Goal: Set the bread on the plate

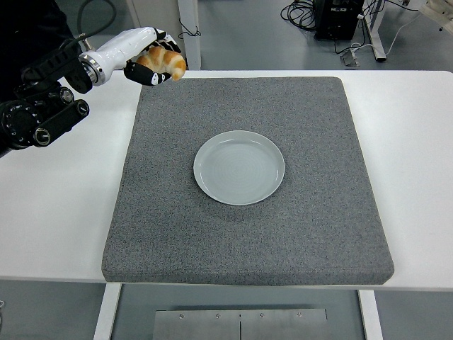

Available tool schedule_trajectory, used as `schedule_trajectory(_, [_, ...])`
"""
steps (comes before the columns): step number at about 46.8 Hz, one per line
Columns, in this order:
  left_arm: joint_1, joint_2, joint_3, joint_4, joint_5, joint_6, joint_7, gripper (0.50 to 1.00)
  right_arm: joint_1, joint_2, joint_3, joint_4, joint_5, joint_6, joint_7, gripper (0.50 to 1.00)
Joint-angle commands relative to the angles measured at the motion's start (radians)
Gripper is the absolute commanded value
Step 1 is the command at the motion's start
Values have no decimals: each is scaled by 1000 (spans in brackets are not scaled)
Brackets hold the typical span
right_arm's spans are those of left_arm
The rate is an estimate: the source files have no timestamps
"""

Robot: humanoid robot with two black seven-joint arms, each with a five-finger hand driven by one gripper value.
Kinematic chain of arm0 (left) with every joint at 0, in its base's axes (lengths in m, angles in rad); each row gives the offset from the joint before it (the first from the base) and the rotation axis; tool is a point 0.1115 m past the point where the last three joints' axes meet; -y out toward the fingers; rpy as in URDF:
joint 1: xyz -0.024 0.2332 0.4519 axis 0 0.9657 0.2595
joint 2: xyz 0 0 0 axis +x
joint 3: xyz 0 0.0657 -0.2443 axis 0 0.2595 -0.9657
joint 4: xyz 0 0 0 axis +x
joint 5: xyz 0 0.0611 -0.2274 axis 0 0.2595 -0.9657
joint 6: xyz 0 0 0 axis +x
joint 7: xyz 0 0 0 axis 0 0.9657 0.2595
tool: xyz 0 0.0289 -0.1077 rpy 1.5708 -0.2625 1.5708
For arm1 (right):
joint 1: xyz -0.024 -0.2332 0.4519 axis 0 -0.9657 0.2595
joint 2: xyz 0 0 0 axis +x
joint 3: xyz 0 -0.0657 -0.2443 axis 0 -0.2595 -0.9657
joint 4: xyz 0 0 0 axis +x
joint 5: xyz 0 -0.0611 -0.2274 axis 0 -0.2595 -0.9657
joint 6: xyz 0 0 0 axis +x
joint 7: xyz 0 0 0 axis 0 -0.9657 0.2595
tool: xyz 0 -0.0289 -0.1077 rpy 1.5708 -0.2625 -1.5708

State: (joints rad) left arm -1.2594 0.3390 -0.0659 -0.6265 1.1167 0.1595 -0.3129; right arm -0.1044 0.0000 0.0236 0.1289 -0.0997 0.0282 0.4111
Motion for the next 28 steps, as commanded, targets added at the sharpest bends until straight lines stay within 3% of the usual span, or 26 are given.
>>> schedule_trajectory(1, [-9, -3, 0, -10, 2, 0, -2, 571, 0, 0, -1, 0, 0, 1, 0, 1000])
schedule_trajectory(28, [-12, -15, 6, -216, 25, 6, 9, 583, 0, 0, 1, 0, 0, -1, 0, 1000])
